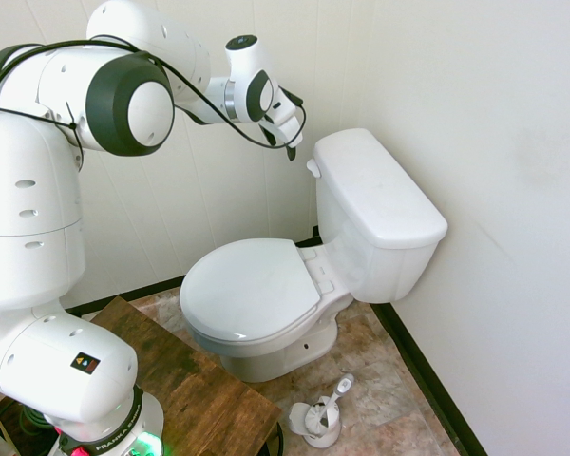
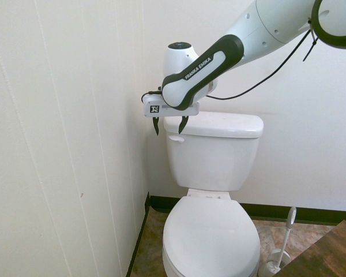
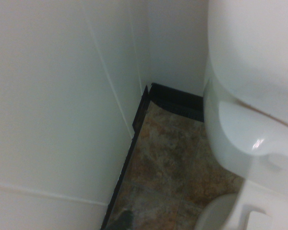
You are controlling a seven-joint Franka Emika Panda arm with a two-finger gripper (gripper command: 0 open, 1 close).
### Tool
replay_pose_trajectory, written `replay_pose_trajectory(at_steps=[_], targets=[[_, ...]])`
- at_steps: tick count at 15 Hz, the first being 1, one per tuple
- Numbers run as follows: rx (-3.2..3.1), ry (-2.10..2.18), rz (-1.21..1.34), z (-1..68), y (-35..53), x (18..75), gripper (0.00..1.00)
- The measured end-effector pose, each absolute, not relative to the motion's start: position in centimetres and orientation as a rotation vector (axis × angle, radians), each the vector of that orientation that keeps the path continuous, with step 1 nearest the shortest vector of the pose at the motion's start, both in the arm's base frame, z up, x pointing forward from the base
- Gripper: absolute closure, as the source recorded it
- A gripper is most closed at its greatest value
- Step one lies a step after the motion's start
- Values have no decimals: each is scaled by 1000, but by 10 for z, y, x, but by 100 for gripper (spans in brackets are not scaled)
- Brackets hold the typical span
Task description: Flush the toilet
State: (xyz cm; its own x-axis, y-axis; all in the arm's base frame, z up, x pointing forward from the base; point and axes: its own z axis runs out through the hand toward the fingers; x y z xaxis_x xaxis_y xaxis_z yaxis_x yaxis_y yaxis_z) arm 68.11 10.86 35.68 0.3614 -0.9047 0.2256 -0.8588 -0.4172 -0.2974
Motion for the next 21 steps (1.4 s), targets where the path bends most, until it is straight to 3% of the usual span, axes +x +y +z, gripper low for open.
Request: replay_pose_trajectory(at_steps=[21], targets=[[-2375,1814,-600,322,61,728,100]])
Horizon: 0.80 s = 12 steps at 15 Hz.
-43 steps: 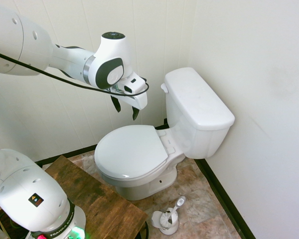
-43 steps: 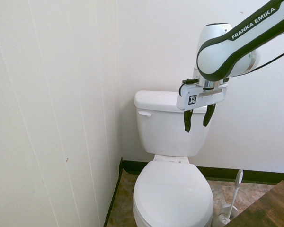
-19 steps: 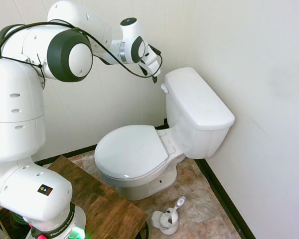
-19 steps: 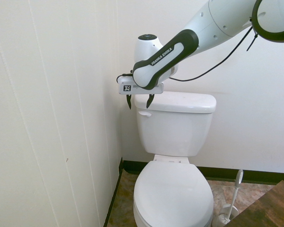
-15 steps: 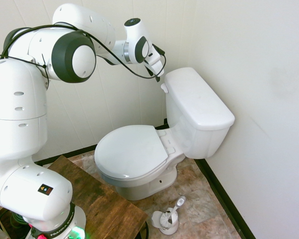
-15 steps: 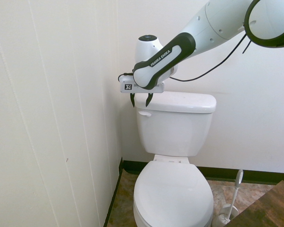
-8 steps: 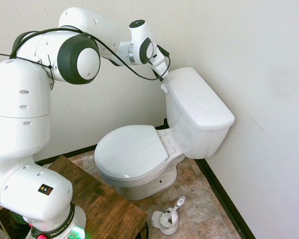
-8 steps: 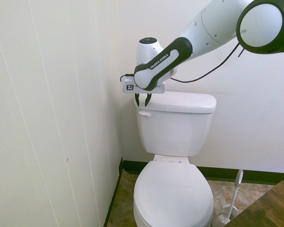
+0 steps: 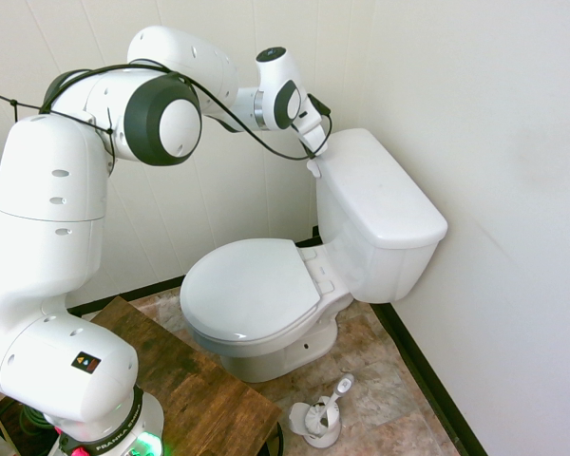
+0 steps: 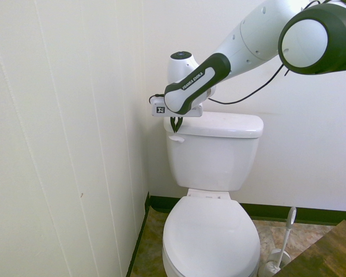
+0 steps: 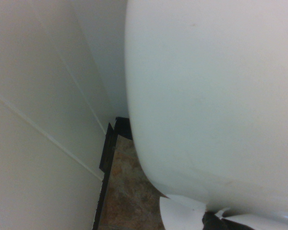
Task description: Flush the toilet
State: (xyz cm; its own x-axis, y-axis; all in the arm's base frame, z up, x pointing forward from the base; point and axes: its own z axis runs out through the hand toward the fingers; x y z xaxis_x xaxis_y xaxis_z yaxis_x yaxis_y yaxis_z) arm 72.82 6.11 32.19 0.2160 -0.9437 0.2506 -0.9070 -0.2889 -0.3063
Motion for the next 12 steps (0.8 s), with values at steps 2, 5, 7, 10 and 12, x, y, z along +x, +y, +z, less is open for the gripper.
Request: replay_pose_trajectory(at_steps=[2,5,7,10,12], targets=[[-2382,1820,-590,314,61,730,100],[-2393,1838,-571,296,57,731,100],[-2391,1838,-565,295,56,733,100],[-2392,1839,-555,290,57,735,100],[-2387,1838,-556,288,58,738,100]])
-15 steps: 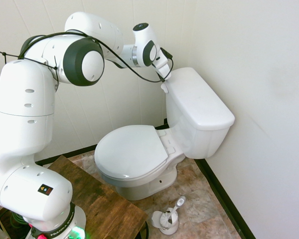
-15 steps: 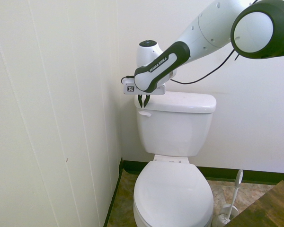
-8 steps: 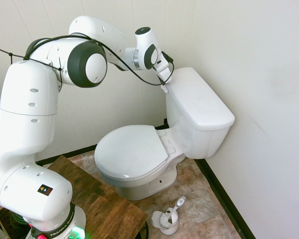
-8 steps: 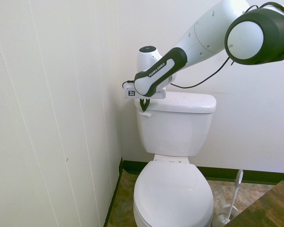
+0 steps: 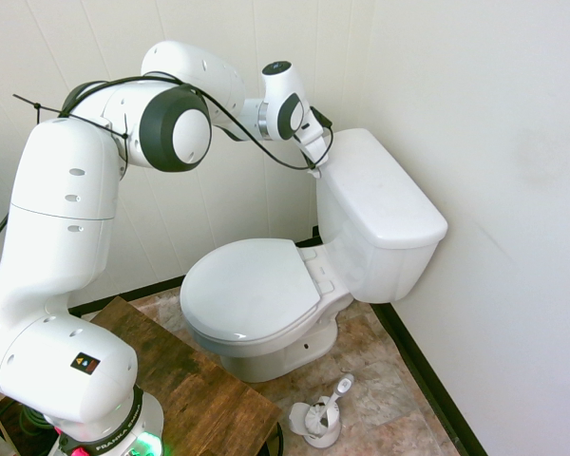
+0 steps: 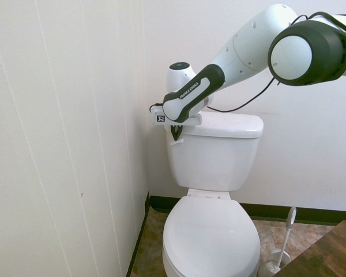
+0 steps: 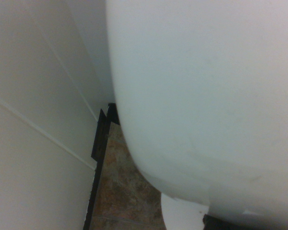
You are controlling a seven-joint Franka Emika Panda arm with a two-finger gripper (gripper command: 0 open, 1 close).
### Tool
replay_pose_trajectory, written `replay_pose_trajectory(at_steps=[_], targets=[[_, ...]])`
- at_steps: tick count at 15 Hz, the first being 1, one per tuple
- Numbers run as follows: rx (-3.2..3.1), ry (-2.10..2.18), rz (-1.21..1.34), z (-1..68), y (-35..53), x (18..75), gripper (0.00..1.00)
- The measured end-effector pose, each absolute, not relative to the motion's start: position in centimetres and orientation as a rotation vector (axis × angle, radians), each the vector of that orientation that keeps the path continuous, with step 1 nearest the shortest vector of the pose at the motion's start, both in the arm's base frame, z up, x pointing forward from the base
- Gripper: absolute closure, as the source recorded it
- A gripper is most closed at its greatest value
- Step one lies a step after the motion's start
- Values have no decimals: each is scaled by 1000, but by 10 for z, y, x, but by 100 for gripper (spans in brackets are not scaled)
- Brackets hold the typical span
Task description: Flush the toilet
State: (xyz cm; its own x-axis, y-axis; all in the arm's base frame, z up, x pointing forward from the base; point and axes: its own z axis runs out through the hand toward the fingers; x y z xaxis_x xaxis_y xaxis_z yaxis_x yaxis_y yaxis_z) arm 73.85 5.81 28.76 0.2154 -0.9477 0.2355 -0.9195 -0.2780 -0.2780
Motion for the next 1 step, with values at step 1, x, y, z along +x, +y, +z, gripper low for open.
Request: replay_pose_trajectory(at_steps=[1], targets=[[-2382,1840,-554,287,59,740,100]])
